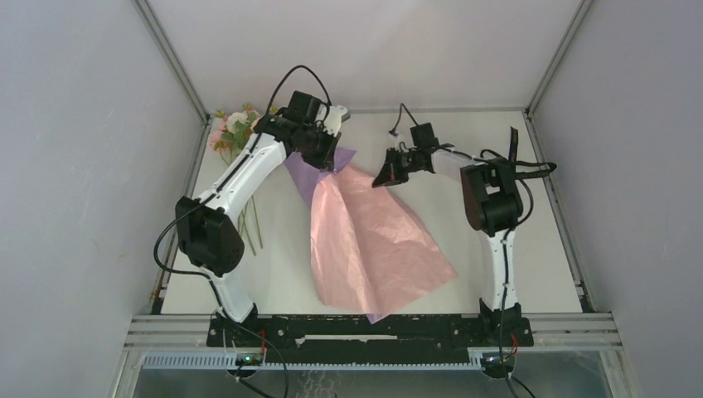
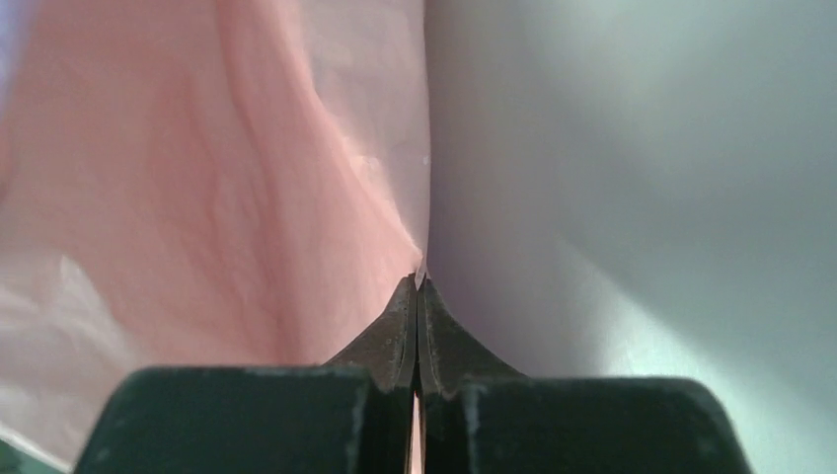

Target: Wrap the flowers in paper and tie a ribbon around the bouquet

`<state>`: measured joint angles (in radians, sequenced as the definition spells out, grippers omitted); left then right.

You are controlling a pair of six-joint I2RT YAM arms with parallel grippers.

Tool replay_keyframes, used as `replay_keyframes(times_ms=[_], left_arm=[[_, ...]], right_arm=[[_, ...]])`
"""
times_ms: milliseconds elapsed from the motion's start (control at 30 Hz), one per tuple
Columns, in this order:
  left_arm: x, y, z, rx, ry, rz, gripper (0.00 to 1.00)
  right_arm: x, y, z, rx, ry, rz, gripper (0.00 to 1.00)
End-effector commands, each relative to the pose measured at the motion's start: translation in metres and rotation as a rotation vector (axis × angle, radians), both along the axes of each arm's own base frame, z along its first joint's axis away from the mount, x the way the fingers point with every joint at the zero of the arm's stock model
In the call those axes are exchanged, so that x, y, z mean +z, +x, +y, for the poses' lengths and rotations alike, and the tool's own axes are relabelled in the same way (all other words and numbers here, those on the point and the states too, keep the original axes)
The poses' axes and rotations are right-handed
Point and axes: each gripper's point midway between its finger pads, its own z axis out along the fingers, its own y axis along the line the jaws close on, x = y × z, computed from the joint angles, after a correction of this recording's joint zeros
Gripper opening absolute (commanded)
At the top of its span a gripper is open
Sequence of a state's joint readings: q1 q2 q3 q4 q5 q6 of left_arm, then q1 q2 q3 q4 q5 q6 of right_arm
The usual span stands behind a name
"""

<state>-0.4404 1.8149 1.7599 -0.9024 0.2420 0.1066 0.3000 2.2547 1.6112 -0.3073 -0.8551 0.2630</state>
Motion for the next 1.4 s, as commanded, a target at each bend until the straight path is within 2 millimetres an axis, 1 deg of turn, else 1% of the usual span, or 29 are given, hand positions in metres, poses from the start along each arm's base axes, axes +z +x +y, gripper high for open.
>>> replay_keyframes(times_ms=[0,67,167,233,267,300,333,367,400,433,467,533,567,600,667,733,800,867,933,1000,1033,1067,1100,1133,1167,1200,1233,1333,1367], left_arm=[[0.067,0.002,0.013,-0.011,-0.083,-0.155,0.0],[0.075,0.007,0.023,0.012,-0.092,-0.175,0.0],[0.079,0.019,0.036,0.05,-0.11,-0.189,0.0],[0.077,0.03,0.04,0.067,-0.118,-0.195,0.03],[0.075,0.038,0.041,0.077,-0.116,-0.201,0.08],[0.071,0.048,0.044,0.097,-0.106,-0.205,0.17],[0.069,0.058,0.048,0.119,-0.098,-0.21,0.28],[0.067,0.071,0.055,0.15,-0.084,-0.212,0.35],[0.067,0.084,0.064,0.188,-0.072,-0.215,0.43],[0.067,0.098,0.074,0.236,-0.061,-0.218,0.51],[0.066,0.112,0.088,0.293,-0.042,-0.227,0.59],[0.069,0.135,0.116,0.392,0.021,-0.273,0.71],[0.066,0.141,0.127,0.422,0.059,-0.283,0.73],[0.061,0.142,0.133,0.426,0.09,-0.284,0.75],[0.052,0.135,0.14,0.43,0.133,-0.273,0.76],[0.042,0.123,0.143,0.425,0.151,-0.256,0.77],[0.029,0.106,0.145,0.407,0.195,-0.236,0.75],[0.015,0.085,0.141,0.362,0.255,-0.225,0.74],[0.0,0.061,0.132,0.282,0.312,-0.222,0.71],[-0.019,0.033,0.115,0.176,0.346,-0.205,0.67],[-0.031,0.018,0.104,0.113,0.349,-0.191,0.65],[-0.042,0.003,0.092,0.042,0.356,-0.176,0.64],[-0.059,-0.012,0.083,-0.027,0.376,-0.153,0.64],[-0.076,-0.023,0.077,-0.084,0.409,-0.135,0.64],[-0.091,-0.029,0.075,-0.124,0.452,-0.128,0.64],[-0.105,-0.032,0.076,-0.148,0.498,-0.12,0.64],[-0.112,-0.027,0.079,-0.145,0.54,-0.126,0.64],[-0.123,-0.002,0.094,-0.086,0.662,-0.155,0.62],[-0.125,0.006,0.098,-0.071,0.696,-0.168,0.62]], right_arm=[[0.077,0.021,-0.052,-0.181,0.119,-0.148,0.0],[0.092,0.022,-0.088,-0.305,0.107,-0.175,0.0],[0.098,0.015,-0.139,-0.481,0.054,-0.185,0.0],[0.101,0.009,-0.169,-0.586,0.017,-0.194,0.0],[0.098,0.003,-0.182,-0.635,-0.004,-0.186,0.0],[0.096,-0.002,-0.192,-0.678,-0.022,-0.179,0.0],[0.098,-0.006,-0.204,-0.731,-0.032,-0.181,0.0],[0.096,-0.012,-0.213,-0.774,-0.036,-0.176,0.0],[0.099,-0.014,-0.22,-0.814,-0.029,-0.187,0.0],[0.092,-0.021,-0.227,-0.854,-0.029,-0.174,0.0],[0.09,-0.026,-0.233,-0.887,-0.028,-0.172,0.0],[0.085,-0.031,-0.241,-0.946,-0.036,-0.165,0.0],[0.082,-0.034,-0.242,-0.96,-0.039,-0.163,0.0],[0.079,-0.036,-0.242,-0.971,-0.037,-0.154,0.0],[0.073,-0.038,-0.244,-1.002,-0.031,-0.145,0.0],[0.068,-0.039,-0.246,-1.036,-0.019,-0.137,0.0],[0.064,-0.039,-0.247,-1.06,-0.007,-0.127,0.0],[0.06,-0.039,-0.245,-1.074,-0.002,-0.119,0.0],[0.058,-0.038,-0.241,-1.079,-0.015,-0.121,0.0],[0.057,-0.037,-0.238,-1.089,-0.031,-0.131,0.0],[0.057,-0.036,-0.236,-1.093,-0.033,-0.133,0.0],[0.057,-0.036,-0.235,-1.1,-0.034,-0.133,0.0],[0.058,-0.035,-0.234,-1.105,-0.033,-0.137,0.0],[0.059,-0.035,-0.233,-1.109,-0.032,-0.139,0.0],[0.06,-0.035,-0.232,-1.111,-0.031,-0.143,0.0],[0.06,-0.035,-0.23,-1.109,-0.032,-0.144,0.0],[0.061,-0.036,-0.228,-1.107,-0.036,-0.143,0.0],[0.061,-0.043,-0.217,-1.079,-0.063,-0.143,0.0],[0.059,-0.047,-0.215,-1.072,-0.082,-0.139,0.02]])
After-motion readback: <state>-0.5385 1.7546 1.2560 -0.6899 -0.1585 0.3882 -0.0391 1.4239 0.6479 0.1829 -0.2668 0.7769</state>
